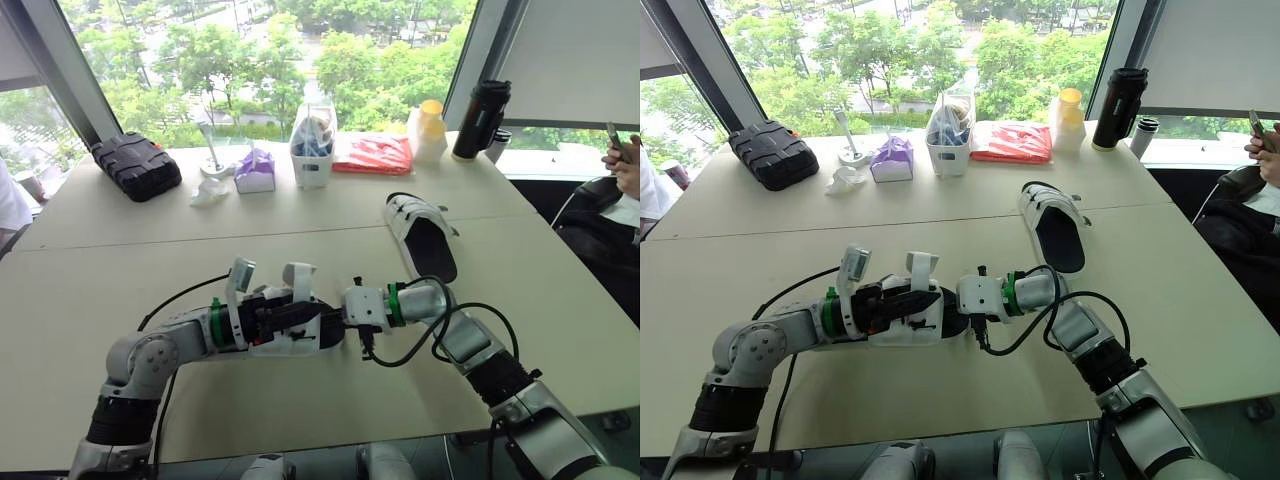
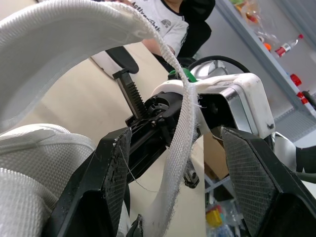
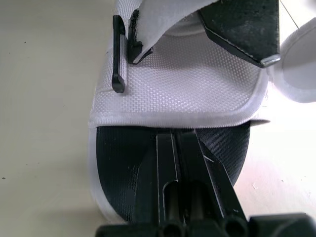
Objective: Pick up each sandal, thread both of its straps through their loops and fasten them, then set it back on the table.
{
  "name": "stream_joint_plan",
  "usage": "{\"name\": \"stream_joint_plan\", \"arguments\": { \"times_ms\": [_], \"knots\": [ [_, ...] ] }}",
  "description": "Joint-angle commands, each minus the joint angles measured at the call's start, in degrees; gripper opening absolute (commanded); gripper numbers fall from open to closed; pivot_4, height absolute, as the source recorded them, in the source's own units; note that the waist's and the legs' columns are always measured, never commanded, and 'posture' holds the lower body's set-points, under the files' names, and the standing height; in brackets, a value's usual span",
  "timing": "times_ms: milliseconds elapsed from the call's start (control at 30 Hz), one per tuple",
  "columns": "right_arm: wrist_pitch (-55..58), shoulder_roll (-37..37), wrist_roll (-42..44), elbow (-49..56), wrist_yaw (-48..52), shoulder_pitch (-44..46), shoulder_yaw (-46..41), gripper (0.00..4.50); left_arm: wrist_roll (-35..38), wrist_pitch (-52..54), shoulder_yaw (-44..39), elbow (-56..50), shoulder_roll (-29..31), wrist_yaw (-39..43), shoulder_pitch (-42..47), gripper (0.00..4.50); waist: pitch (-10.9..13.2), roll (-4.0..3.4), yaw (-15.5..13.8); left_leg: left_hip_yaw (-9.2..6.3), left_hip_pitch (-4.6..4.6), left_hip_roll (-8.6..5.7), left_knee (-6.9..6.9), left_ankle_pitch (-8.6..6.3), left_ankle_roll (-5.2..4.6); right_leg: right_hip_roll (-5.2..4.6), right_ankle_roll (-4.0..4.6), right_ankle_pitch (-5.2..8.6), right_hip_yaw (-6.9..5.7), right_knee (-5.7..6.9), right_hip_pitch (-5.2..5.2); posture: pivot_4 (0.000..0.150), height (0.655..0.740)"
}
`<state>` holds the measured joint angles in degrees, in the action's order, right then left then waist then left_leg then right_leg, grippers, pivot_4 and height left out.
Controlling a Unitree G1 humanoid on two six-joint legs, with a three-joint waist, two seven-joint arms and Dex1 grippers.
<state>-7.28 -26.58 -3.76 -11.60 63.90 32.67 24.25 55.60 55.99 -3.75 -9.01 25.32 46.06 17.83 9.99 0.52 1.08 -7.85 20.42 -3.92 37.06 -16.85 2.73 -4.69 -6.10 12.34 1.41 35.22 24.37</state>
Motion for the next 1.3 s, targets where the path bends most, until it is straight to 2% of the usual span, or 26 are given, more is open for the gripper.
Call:
{"name": "stream_joint_plan", "arguments": {
  "times_ms": [33, 333, 533, 867, 1033, 1133, 1300],
  "knots": [
    [-0.1, -0.3, -1.3, -1.5, 0.3, 0.3, 0.7, 0.00, 0.7, -1.0, -3.1, -2.2, 2.6, 1.2, 0.9, 3.22, 0.0, 0.00, 0.0, 0.00, 0.00, 0.00, 0.00, 0.00, 0.00, 0.00, 0.00, 0.00, 0.00, 0.00, 0.00, 0.150, 0.7400],
    [-0.3, 0.2, -1.3, -1.9, 0.2, 0.6, 0.9, 0.00, -0.5, -0.4, -1.6, 1.3, 5.7, 4.8, -5.6, 3.22, 0.0, -0.01, 0.0, 0.01, -0.03, 0.01, -0.04, 0.00, 0.00, 0.00, 0.01, 0.01, 0.02, 0.00, 0.01, 0.150, 0.7400],
    [-0.4, 1.0, -1.4, -2.3, 0.1, 1.4, 1.0, 0.00, 8.3, 4.9, -8.0, 6.1, 1.2, 0.7, -4.8, 3.22, 0.0, -0.01, 0.1, -0.01, -0.04, 0.02, -0.03, 0.00, 0.00, 0.00, 0.00, 0.00, 0.02, 0.00, 0.01, 0.150, 0.7400],
    [-1.1, 1.8, -1.7, -3.7, 0.4, 2.1, 1.5, 0.00, 8.3, 3.9, -10.5, 4.0, 3.5, -0.2, -6.1, 3.22, 0.0, -0.01, 0.9, 0.00, -0.07, 0.09, -0.04, 0.00, 0.01, 0.05, 0.02, 0.00, 0.02, 0.01, 0.01, 0.150, 0.7400],
    [-1.7, 2.0, -1.7, -4.8, 0.3, 2.7, 1.7, 0.00, 10.0, 4.9, -12.5, 4.4, 5.7, 0.0, -7.2, 3.22, 0.0, -0.01, 1.6, 0.00, -0.07, 0.10, -0.07, 0.00, 0.01, 0.06, 0.02, 0.00, 0.02, 0.01, 0.03, 0.150, 0.7400],
    [-2.0, 2.2, -1.8, -5.1, 0.3, 2.8, 1.7, 0.00, 12.8, 5.8, -14.2, 7.0, 5.1, -1.3, -6.3, 3.22, 0.0, -0.02, 1.5, 0.01, -0.06, 0.18, -0.09, 0.00, 0.01, 0.12, 0.03, 0.00, 0.02, 0.02, 0.07, 0.150, 0.7400],
    [-2.3, 2.3, -1.8, -5.5, 0.4, 3.0, 1.8, 0.00, 11.0, 4.4, -12.3, 6.3, 5.2, -0.9, -6.1, 3.22, 0.0, -0.02, 1.5, 0.02, -0.06, 0.18, -0.07, 0.01, 0.02, 0.12, 0.03, -0.01, 0.02, 0.02, 0.07, 0.150, 0.7400]
  ]
}}
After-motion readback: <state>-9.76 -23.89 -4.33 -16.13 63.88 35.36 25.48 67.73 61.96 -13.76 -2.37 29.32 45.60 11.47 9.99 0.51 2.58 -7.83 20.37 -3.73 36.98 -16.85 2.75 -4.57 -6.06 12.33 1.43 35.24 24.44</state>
